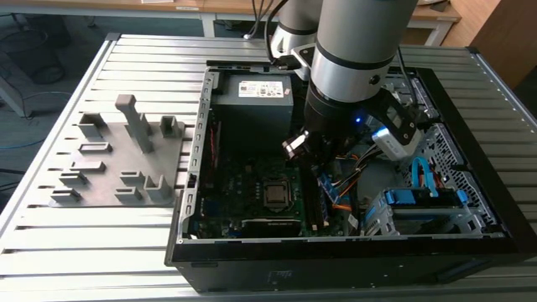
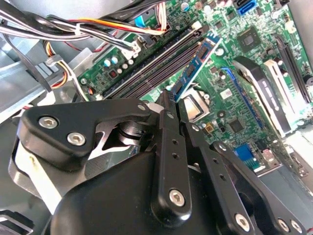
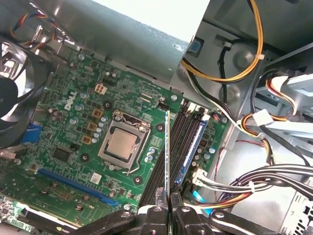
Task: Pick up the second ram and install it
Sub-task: 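Insert the second ram into the second slot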
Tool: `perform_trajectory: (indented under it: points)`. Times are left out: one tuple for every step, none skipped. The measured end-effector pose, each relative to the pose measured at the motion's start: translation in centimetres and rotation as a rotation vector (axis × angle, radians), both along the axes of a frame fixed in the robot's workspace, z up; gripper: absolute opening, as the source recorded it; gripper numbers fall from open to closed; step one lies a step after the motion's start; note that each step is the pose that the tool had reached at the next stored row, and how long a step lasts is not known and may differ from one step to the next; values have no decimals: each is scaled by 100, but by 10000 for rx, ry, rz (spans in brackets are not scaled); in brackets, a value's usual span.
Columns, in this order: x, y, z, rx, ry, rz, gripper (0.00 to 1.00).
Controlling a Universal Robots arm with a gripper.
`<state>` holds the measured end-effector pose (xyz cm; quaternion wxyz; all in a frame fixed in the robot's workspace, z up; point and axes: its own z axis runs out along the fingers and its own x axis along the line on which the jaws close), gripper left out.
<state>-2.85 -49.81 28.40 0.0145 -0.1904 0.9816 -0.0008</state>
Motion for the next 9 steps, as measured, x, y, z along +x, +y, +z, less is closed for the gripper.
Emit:
perform_trajectory:
  points:
    - [0, 0, 0, -1, 1, -30, 14]
    - [0, 0, 0, -1, 1, -61, 14]
    - [0, 0, 0, -1, 0, -93, 14]
    - [0, 0, 0, -1, 1, -124, 14]
    - [0, 0, 0, -1, 1, -155, 14]
    - [0, 0, 0, 0, 0, -185, 14]
    - [0, 0, 0, -1, 1, -218, 14]
    - [0, 0, 0, -1, 1, -249, 14]
    - [0, 0, 0, -1, 1, -278, 14]
